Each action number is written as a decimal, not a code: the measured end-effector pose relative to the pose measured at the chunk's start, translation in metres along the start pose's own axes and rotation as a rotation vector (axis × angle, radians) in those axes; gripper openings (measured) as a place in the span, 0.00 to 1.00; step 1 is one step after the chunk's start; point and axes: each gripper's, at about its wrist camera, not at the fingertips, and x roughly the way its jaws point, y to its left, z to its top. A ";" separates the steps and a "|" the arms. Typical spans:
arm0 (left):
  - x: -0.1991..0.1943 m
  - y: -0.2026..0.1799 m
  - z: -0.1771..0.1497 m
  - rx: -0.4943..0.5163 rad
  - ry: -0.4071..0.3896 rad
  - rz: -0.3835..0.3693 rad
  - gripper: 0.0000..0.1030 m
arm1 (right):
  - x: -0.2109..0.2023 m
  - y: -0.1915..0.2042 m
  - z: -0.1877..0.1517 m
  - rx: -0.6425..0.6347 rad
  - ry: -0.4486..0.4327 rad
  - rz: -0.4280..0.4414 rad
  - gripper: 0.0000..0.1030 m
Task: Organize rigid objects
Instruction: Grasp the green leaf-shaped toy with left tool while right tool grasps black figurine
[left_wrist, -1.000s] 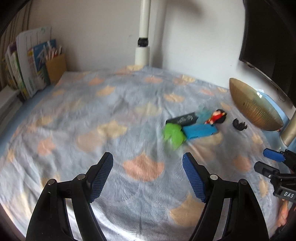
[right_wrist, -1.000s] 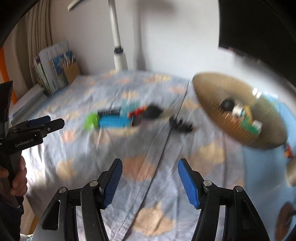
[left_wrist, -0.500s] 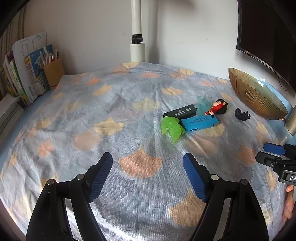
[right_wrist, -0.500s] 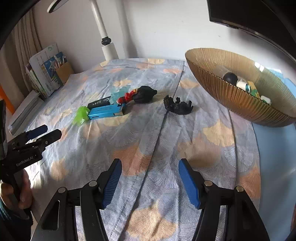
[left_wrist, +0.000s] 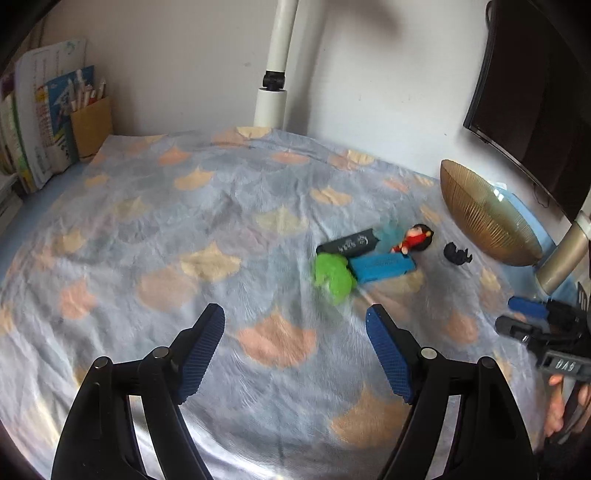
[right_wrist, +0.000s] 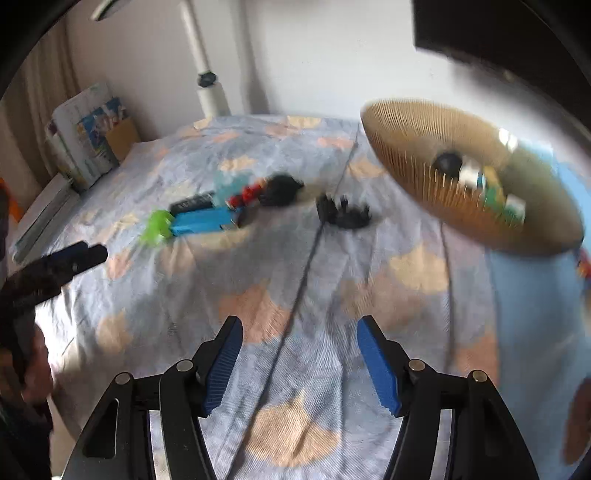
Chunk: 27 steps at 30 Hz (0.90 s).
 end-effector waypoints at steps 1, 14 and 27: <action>0.005 -0.001 0.005 0.011 0.033 -0.019 0.75 | -0.005 0.001 0.007 -0.012 -0.001 0.008 0.61; 0.080 -0.027 0.025 0.075 0.154 -0.050 0.73 | 0.055 -0.037 0.055 0.136 0.054 0.008 0.61; 0.081 -0.036 0.028 0.115 0.117 -0.057 0.36 | 0.082 -0.024 0.075 0.062 0.021 -0.080 0.45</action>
